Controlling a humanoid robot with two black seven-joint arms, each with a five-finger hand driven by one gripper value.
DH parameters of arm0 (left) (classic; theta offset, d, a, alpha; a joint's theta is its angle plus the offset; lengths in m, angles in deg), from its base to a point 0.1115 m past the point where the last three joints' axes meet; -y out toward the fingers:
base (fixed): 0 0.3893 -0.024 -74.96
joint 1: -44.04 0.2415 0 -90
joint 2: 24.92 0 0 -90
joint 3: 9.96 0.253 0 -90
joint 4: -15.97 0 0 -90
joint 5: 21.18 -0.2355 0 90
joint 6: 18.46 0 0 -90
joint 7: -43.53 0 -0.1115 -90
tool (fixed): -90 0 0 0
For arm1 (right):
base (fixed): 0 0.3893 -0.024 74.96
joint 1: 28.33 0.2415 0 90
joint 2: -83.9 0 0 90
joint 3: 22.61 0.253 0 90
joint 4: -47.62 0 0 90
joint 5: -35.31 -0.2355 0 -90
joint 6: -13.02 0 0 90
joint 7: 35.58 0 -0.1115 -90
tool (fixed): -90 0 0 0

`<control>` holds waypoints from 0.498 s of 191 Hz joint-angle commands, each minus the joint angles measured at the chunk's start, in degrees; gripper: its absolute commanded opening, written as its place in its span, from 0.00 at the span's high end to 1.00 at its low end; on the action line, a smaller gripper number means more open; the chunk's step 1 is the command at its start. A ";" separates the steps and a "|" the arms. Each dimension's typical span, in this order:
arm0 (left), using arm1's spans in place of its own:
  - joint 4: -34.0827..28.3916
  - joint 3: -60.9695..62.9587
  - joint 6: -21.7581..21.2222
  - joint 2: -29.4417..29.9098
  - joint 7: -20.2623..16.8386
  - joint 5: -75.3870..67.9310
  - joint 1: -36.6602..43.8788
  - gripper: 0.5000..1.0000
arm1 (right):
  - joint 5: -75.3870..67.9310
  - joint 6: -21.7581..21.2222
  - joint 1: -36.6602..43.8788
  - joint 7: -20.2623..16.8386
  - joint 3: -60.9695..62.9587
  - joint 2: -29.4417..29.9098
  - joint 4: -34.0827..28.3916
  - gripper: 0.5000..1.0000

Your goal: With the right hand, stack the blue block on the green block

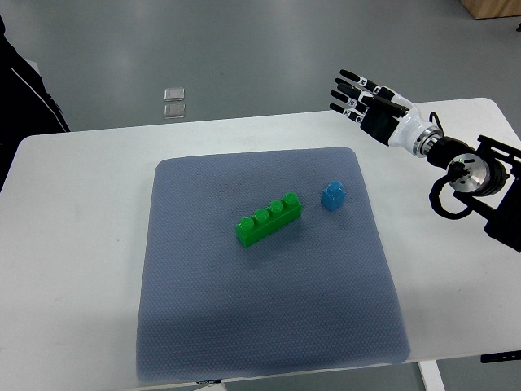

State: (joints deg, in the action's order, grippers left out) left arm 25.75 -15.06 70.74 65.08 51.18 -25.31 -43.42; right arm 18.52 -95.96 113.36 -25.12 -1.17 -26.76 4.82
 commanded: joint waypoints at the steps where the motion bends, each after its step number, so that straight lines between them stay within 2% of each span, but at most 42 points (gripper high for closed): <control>1: 0.15 0.00 0.01 0.00 0.00 -0.09 0.00 0.00 | 0.09 -0.17 0.08 0.00 0.00 0.01 0.00 0.15; 95: -0.64 0.09 -0.25 0.00 0.00 0.00 -0.26 0.00 | 3.51 -0.88 0.79 0.44 0.09 -0.17 0.00 0.15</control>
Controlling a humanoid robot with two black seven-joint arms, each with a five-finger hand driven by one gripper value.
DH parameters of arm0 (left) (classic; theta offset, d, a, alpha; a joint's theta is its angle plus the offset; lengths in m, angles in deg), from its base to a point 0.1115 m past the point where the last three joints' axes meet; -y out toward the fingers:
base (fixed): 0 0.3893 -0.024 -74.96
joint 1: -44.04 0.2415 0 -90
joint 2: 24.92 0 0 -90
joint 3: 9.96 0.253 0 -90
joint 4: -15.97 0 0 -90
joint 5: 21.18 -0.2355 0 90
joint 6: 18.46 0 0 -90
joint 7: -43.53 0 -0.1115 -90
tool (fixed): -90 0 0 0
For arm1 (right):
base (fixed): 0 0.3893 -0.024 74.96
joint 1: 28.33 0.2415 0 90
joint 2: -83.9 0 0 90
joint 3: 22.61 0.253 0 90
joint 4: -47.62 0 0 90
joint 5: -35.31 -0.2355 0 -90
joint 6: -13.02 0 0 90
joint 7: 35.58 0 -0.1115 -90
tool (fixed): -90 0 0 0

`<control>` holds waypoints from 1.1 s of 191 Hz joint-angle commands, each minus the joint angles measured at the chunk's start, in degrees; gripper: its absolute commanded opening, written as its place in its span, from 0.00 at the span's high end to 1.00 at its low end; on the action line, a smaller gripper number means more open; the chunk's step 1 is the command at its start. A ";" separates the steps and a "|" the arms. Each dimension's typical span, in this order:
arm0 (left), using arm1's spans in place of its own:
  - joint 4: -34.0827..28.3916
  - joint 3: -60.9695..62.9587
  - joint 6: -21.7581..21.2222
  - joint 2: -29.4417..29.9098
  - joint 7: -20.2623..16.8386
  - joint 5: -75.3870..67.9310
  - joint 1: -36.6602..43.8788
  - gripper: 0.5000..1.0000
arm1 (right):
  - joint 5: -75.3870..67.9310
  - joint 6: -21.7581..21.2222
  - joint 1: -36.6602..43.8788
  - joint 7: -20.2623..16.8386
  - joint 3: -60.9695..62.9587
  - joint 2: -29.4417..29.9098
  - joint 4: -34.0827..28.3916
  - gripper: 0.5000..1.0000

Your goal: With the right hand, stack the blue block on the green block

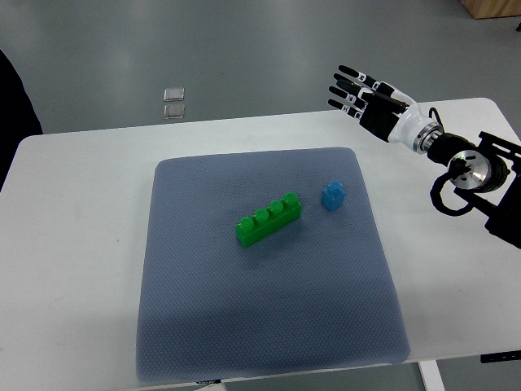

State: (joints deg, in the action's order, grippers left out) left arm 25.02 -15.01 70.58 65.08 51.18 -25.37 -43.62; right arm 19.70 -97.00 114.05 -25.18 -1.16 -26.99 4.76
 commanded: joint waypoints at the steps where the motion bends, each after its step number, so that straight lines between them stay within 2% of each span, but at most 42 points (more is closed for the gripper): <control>1: 0.09 0.03 -0.10 0.00 0.00 0.06 -0.05 0.00 | 2.34 0.15 0.09 0.50 0.08 0.06 0.06 0.15; 35: 0.18 -0.05 -0.10 0.00 0.00 0.06 -0.05 0.00 | 4.09 -0.29 0.36 0.59 0.08 -0.29 0.06 0.15; 59: -0.09 0.03 -0.10 0.00 0.00 0.06 -0.05 0.00 | 9.27 -3.62 0.88 0.59 0.00 -0.91 0.23 0.15; 69: -0.09 0.03 -0.10 0.00 0.00 0.06 -0.05 0.00 | 9.28 -3.63 0.88 0.59 0.00 -0.91 0.24 0.15; 70: 0.00 0.03 -0.10 0.00 0.00 0.06 -0.05 0.00 | 12.50 -4.84 1.41 0.67 0.08 -1.08 0.32 0.15; 74: 0.00 0.03 -0.10 0.00 0.00 0.06 -0.05 0.00 | 13.49 -5.12 1.50 0.85 0.08 -1.17 0.32 0.15; 92: 0.09 0.03 -0.10 0.00 0.00 0.06 -0.05 0.00 | 15.08 -5.30 1.68 1.47 0.17 -1.26 0.32 0.15; 93: 0.09 -0.05 -0.10 0.00 0.00 0.06 -0.05 0.00 | 17.00 -5.38 2.11 2.77 0.09 -1.69 0.32 0.15; 102: 0.09 -0.05 -0.10 0.00 0.00 0.06 -0.05 0.00 | 19.29 -5.47 2.47 3.49 0.00 -1.78 0.32 0.15; 138: 0.09 0.03 -0.10 0.00 0.00 0.06 -0.05 0.00 | 28.79 -5.47 3.70 3.75 0.08 -2.93 0.15 0.15; 141: 0.00 0.03 -0.10 0.00 0.00 0.06 -0.05 0.00 | 33.53 -5.56 4.40 4.01 0.00 -3.72 0.15 0.15; 188: 0.09 -0.05 -0.10 0.00 0.00 0.06 -0.05 0.00 | 56.04 -5.74 6.51 6.83 0.08 -5.92 -0.64 0.15; 210: 0.00 0.03 -0.10 0.00 0.00 0.06 -0.05 0.00 | 67.20 -5.30 6.51 9.29 0.00 -6.71 -2.31 0.15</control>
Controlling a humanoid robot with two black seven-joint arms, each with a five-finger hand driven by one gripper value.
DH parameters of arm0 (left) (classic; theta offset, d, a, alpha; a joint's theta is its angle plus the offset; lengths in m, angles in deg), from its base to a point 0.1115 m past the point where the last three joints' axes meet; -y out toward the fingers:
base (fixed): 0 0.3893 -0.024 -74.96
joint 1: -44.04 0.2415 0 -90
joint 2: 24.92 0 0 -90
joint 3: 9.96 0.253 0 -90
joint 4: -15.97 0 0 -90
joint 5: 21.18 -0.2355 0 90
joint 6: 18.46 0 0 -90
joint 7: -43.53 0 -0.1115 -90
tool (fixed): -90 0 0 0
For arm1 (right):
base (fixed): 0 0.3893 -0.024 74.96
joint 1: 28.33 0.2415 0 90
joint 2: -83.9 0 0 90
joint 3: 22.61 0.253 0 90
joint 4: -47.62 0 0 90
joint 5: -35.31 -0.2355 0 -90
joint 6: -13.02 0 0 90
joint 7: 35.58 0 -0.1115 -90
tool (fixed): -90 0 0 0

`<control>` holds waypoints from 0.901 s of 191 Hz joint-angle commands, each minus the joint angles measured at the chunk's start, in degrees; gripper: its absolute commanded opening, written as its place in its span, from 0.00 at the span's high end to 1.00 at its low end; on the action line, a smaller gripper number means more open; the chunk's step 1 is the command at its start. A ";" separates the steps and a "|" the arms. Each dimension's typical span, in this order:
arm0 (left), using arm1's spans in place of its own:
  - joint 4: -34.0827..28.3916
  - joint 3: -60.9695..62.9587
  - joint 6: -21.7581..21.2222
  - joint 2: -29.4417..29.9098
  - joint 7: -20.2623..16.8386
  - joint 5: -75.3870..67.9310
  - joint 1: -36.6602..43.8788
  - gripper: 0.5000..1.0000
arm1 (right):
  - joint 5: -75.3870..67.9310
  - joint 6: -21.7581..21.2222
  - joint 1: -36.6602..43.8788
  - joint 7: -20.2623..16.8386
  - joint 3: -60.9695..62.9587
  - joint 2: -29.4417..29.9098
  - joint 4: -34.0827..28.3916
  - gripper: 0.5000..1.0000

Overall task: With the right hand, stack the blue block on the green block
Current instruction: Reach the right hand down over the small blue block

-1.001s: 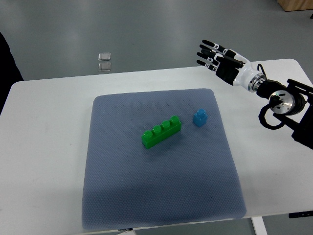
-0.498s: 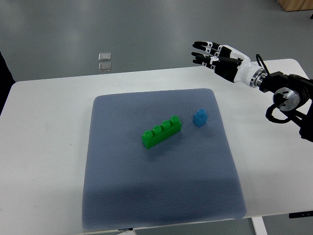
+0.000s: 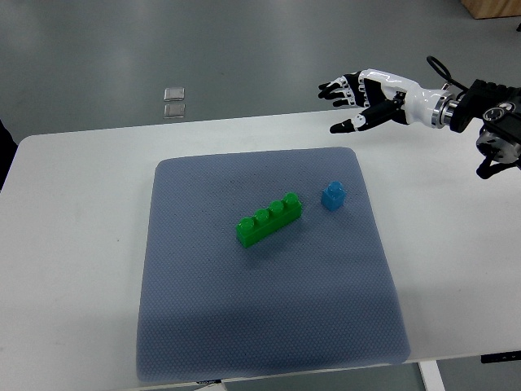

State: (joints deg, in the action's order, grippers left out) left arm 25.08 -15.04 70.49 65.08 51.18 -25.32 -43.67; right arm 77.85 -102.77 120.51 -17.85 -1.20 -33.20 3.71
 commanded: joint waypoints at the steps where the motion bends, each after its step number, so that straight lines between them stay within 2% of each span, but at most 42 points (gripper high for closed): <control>1: 0.03 0.07 -0.01 0.00 0.00 0.01 0.00 0.00 | 9.92 0.48 0.05 2.13 0.04 -0.50 -1.27 0.15; 32: 0.03 0.07 -0.01 0.00 0.00 0.01 0.00 0.00 | 22.15 1.00 -0.04 2.48 -0.05 -0.41 -2.15 0.15; 86: -0.05 0.07 -0.01 0.00 0.00 0.01 0.00 0.00 | 42.18 5.66 -0.13 2.31 -1.10 0.65 -4.52 0.16; 127: 0.03 0.07 -0.01 0.00 0.00 0.01 0.00 0.00 | 44.74 6.89 0.23 2.13 -3.21 0.91 -5.57 0.16; 130: 0.03 0.07 -0.01 0.00 0.00 0.01 0.00 0.00 | 44.82 8.65 0.31 1.87 -4.88 1.70 -5.57 0.16; 172: -0.05 0.07 -0.01 0.00 0.00 0.01 0.00 0.00 | 46.14 14.45 -0.13 1.43 -9.72 3.63 -5.31 0.17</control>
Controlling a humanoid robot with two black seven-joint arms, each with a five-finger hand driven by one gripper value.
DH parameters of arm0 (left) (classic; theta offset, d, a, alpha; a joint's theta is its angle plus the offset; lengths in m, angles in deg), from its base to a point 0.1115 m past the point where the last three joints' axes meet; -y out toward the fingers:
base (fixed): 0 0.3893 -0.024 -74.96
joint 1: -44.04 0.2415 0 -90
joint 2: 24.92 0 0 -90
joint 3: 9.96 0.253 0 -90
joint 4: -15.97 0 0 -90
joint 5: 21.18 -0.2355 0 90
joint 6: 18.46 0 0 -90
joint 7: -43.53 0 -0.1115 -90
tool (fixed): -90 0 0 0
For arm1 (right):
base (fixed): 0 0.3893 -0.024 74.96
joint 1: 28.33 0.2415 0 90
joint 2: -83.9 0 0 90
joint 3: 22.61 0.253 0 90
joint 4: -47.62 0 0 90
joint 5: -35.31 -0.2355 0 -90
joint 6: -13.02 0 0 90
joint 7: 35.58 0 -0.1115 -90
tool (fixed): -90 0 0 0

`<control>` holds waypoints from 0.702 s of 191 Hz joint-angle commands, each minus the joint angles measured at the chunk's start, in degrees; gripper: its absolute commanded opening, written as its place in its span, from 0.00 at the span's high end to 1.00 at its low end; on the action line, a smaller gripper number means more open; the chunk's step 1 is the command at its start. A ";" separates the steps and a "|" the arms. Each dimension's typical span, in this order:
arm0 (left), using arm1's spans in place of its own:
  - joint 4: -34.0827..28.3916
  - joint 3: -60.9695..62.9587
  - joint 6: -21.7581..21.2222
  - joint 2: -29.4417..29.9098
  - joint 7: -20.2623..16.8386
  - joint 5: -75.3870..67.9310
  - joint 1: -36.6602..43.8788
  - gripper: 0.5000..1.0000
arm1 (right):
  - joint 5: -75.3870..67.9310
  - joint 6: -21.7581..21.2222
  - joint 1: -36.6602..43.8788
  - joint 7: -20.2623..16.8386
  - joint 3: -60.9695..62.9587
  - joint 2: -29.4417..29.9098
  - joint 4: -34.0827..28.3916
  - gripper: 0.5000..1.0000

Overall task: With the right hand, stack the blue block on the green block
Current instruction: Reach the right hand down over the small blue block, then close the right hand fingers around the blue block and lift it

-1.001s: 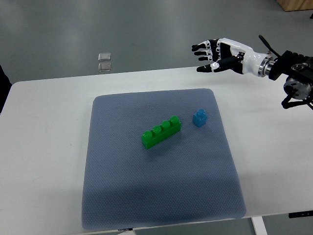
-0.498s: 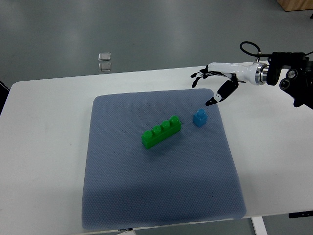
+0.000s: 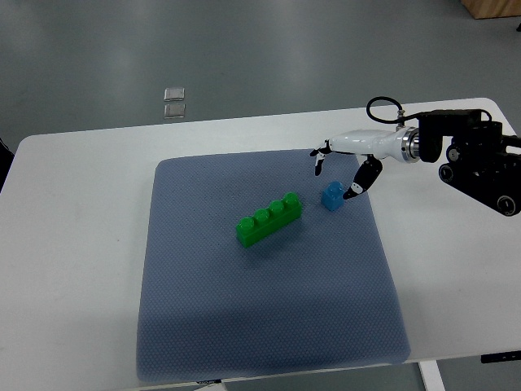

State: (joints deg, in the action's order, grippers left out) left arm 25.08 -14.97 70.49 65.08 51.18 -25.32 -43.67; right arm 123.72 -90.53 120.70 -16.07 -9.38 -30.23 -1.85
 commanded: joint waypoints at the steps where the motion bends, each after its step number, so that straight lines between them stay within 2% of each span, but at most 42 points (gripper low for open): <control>1: 0.04 0.00 -0.01 0.00 0.00 0.01 0.00 0.00 | 0.27 2.39 -0.32 -0.52 -1.72 0.66 0.25 0.17; 41: 0.04 0.00 -0.01 0.00 0.00 0.01 0.00 0.00 | 0.27 3.27 -0.41 -2.54 -2.25 1.19 0.60 0.18; 57: -0.05 0.00 -0.01 0.00 0.00 0.01 0.00 0.00 | 1.41 3.44 -0.41 -2.54 -2.95 1.10 0.69 0.23; 74: -0.05 0.00 -0.01 0.00 0.00 0.01 0.00 0.00 | 2.20 3.44 -0.41 -2.54 -3.12 1.10 0.69 0.34; 94: -0.05 0.00 -0.01 0.00 0.00 0.01 0.00 0.00 | 2.82 3.44 -0.41 -2.54 -3.12 1.10 0.69 0.36; 95: -0.05 0.00 -0.01 0.00 0.00 0.01 0.00 0.00 | 2.99 3.44 -0.41 -2.54 -3.12 1.10 0.69 0.40; 134: -0.05 0.00 -0.01 0.00 0.00 0.01 0.00 0.00 | 3.26 3.44 -0.50 -2.54 -3.30 1.02 0.69 0.41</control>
State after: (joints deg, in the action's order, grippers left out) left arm 25.05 -14.97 70.49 65.08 51.18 -25.31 -43.67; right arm 126.90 -87.08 120.24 -18.61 -12.58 -29.21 -1.15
